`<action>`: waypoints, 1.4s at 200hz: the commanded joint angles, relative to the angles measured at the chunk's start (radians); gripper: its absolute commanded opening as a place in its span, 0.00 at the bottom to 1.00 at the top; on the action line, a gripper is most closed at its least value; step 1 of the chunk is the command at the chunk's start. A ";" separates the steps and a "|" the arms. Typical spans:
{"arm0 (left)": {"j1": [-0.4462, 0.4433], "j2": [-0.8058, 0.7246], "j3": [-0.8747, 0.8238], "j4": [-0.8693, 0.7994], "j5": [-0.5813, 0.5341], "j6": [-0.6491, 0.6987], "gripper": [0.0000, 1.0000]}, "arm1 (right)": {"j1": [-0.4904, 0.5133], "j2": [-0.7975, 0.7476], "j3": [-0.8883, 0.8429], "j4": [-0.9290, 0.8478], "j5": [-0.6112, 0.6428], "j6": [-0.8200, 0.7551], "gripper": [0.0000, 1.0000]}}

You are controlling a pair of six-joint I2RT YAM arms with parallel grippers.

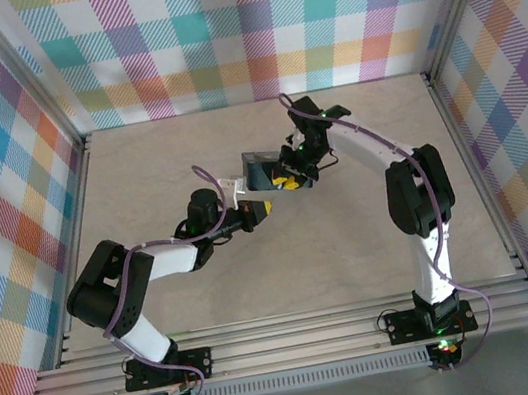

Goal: Unlock the padlock with the key

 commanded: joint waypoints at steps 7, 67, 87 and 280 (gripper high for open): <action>-0.011 -0.013 0.004 0.058 0.010 0.002 0.00 | -0.007 -0.008 -0.005 0.006 -0.060 -0.018 0.00; -0.011 0.001 -0.019 0.130 -0.002 -0.016 0.00 | -0.012 -0.027 -0.033 0.013 -0.068 -0.017 0.00; -0.011 0.000 -0.026 0.128 -0.005 -0.016 0.00 | -0.012 -0.027 -0.040 0.013 -0.066 -0.020 0.00; -0.001 0.148 -0.042 0.384 0.032 -0.146 0.00 | -0.029 -0.034 -0.048 0.002 -0.118 -0.031 0.00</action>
